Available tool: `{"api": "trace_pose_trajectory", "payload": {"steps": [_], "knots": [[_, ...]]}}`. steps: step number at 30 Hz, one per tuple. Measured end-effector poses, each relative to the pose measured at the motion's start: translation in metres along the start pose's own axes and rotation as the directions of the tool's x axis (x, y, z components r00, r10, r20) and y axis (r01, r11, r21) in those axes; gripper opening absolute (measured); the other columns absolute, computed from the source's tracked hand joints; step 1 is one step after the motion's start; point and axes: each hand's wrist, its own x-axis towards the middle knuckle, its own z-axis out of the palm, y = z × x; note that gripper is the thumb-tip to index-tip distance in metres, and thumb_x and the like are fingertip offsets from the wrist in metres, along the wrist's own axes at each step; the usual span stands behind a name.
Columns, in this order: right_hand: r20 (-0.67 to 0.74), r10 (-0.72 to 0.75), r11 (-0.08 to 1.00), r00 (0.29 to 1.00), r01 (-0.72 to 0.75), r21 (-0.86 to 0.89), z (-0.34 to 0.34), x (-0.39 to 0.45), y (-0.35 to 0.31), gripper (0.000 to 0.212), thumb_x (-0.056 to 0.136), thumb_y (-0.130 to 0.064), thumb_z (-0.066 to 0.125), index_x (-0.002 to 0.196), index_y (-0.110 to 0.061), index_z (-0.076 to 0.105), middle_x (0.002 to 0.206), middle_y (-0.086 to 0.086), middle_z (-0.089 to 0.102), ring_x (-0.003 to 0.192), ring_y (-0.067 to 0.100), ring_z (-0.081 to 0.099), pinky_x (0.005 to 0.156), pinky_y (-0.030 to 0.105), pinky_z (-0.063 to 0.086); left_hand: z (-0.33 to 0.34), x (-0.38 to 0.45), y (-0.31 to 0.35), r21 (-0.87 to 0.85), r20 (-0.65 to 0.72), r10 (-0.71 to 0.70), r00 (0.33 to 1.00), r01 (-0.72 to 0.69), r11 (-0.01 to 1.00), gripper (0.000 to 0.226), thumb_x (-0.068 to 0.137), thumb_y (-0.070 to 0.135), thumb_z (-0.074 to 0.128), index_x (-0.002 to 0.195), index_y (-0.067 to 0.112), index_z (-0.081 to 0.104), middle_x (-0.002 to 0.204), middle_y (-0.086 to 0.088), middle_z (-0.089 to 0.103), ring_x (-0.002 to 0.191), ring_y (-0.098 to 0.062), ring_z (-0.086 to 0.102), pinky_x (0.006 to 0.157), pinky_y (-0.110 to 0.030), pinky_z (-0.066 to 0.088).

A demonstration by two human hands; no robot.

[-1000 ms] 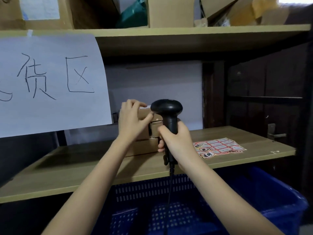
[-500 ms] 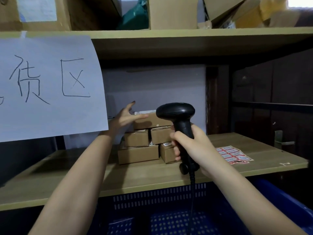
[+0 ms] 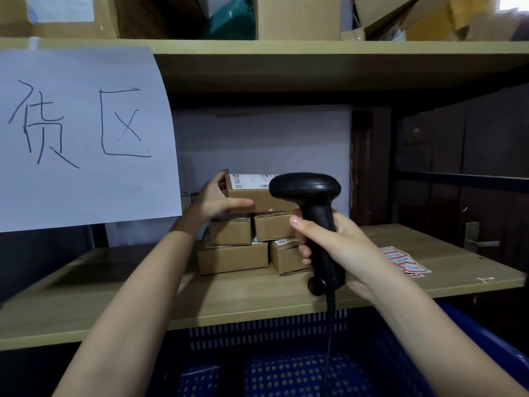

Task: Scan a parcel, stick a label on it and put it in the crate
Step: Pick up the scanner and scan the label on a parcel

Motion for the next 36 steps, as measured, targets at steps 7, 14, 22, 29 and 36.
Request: {"api": "trace_pose_trajectory", "payload": {"steps": [7, 14, 22, 29, 36], "knots": [[-0.032, 0.011, 1.0, 0.999, -0.012, -0.019, -0.022, -0.021, -0.013, 0.016, 0.083, -0.02, 0.062, 0.076, -0.011, 0.051, 0.053, 0.0, 0.046, 0.04, 0.011, 0.04, 0.037, 0.02, 0.035, 0.001, -0.047, 0.034, 0.113, 0.03, 0.308, 0.951, -0.309, 0.944, 0.106, 0.058, 0.025, 0.087, 0.144, 0.019, 0.026, 0.149, -0.004, 0.037, 0.137, -0.019, 0.035, 0.113, -0.037, 0.03], [-0.049, -0.138, 0.949, 0.989, 0.118, -0.293, -0.055, -0.046, -0.024, 0.005, 0.085, -0.007, 0.06, 0.088, -0.004, 0.057, 0.048, 0.003, 0.045, 0.04, 0.015, 0.038, 0.042, 0.026, 0.036, 0.006, -0.095, 0.052, 0.126, 0.151, 0.4, 0.904, -0.419, 0.899, 0.112, 0.049, 0.031, 0.091, 0.141, 0.021, 0.028, 0.136, 0.007, 0.042, 0.129, -0.005, 0.041, 0.104, -0.004, 0.029], [0.026, -0.177, 0.803, 0.984, 0.16, -0.574, -0.086, -0.072, -0.026, 0.033, 0.082, -0.003, 0.064, 0.057, -0.024, 0.058, 0.038, -0.003, 0.048, 0.036, 0.01, 0.042, 0.042, 0.023, 0.038, 0.0, -0.135, 0.064, 0.201, 0.205, 0.402, 0.893, -0.44, 0.875, 0.116, 0.045, 0.042, 0.089, 0.141, 0.025, 0.026, 0.13, 0.006, 0.043, 0.125, -0.006, 0.043, 0.108, -0.023, 0.032], [0.066, -0.141, 0.737, 0.988, 0.149, -0.659, -0.078, -0.087, -0.022, 0.009, 0.079, -0.009, 0.068, 0.078, -0.012, 0.06, 0.039, -0.006, 0.051, 0.033, 0.005, 0.042, 0.041, 0.021, 0.038, -0.003, -0.149, 0.064, 0.351, 0.155, 0.426, 0.891, -0.453, 0.819, 0.112, 0.05, 0.026, 0.091, 0.141, 0.018, 0.027, 0.128, 0.006, 0.042, 0.118, -0.007, 0.044, 0.107, -0.028, 0.036], [-0.165, 0.012, 0.987, 0.986, -0.039, -0.157, -0.037, -0.085, 0.014, 0.021, 0.083, -0.004, 0.058, 0.067, -0.01, 0.046, 0.045, 0.004, 0.037, 0.033, 0.013, 0.033, 0.035, 0.021, 0.028, 0.016, -0.162, 0.068, 0.63, -0.153, 0.637, 0.755, -0.423, 0.652, 0.099, 0.053, 0.035, 0.085, 0.134, 0.006, 0.036, 0.129, -0.011, 0.051, 0.116, -0.022, 0.047, 0.094, -0.036, 0.046]]}}
